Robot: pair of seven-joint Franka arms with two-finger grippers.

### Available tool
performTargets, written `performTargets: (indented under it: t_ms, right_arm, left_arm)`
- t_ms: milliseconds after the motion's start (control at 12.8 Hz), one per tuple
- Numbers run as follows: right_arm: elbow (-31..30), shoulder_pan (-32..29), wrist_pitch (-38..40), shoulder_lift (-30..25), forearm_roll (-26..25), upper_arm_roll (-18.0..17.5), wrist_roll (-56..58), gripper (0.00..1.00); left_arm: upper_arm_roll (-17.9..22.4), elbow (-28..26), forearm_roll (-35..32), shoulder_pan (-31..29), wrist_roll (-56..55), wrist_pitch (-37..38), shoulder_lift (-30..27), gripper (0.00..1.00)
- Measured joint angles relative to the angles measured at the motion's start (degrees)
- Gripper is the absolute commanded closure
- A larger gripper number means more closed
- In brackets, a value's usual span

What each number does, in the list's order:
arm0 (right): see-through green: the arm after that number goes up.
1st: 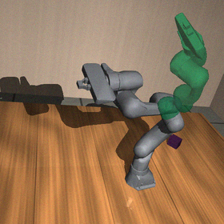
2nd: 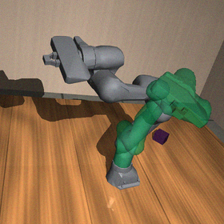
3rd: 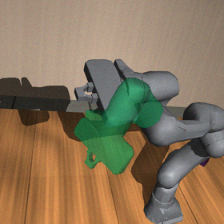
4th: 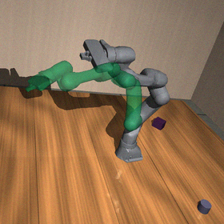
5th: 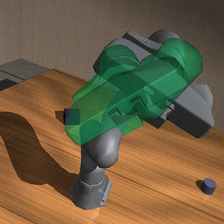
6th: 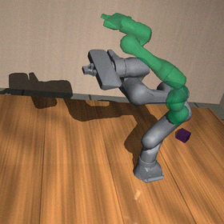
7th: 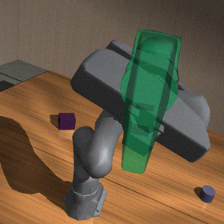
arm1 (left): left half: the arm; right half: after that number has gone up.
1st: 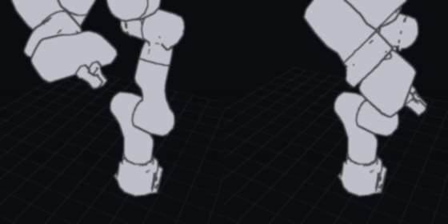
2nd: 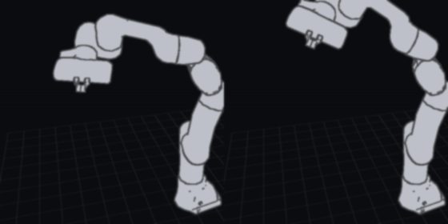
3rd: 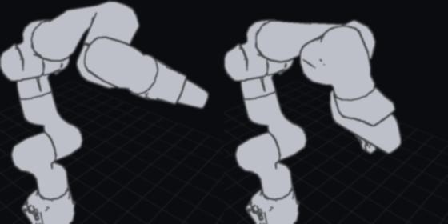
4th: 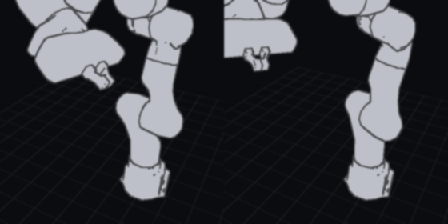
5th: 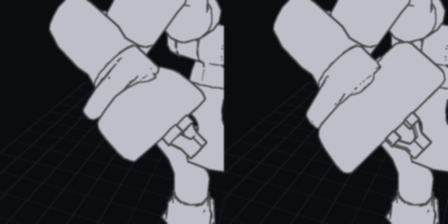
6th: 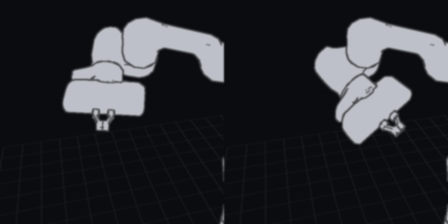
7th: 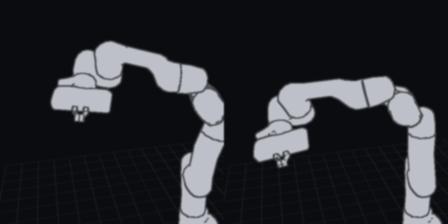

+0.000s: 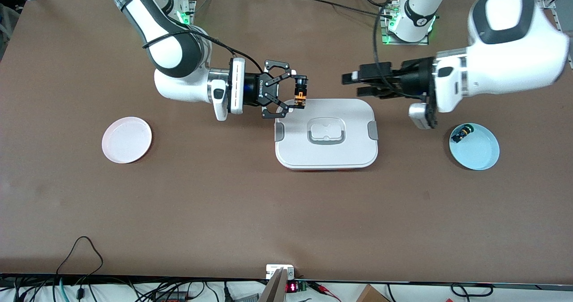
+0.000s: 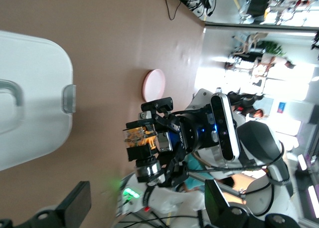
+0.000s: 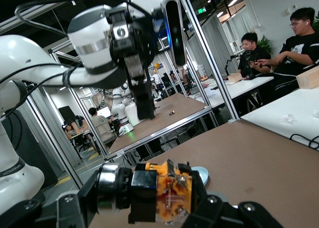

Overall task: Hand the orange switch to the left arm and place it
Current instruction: 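Bring the left gripper to the switch held by the right gripper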

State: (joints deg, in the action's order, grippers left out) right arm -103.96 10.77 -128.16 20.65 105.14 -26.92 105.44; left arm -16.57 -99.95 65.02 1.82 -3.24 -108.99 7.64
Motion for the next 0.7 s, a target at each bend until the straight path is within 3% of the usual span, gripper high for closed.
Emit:
performTargets:
  t_ms: [234,701]
  right_arm:
    - [1.7,0.5,-0.3,0.6,0.0,0.0,0.2,1.0]
    - [3.7,2.1,-2.3,1.2,0.3,0.0,0.3,1.0]
  left_arm:
    - [-1.7,-6.9,8.6,0.0,0.3,-4.3,-2.0,0.0]
    - [-3.3,-9.4,13.4,0.1,0.5,-7.9,-1.1,0.01]
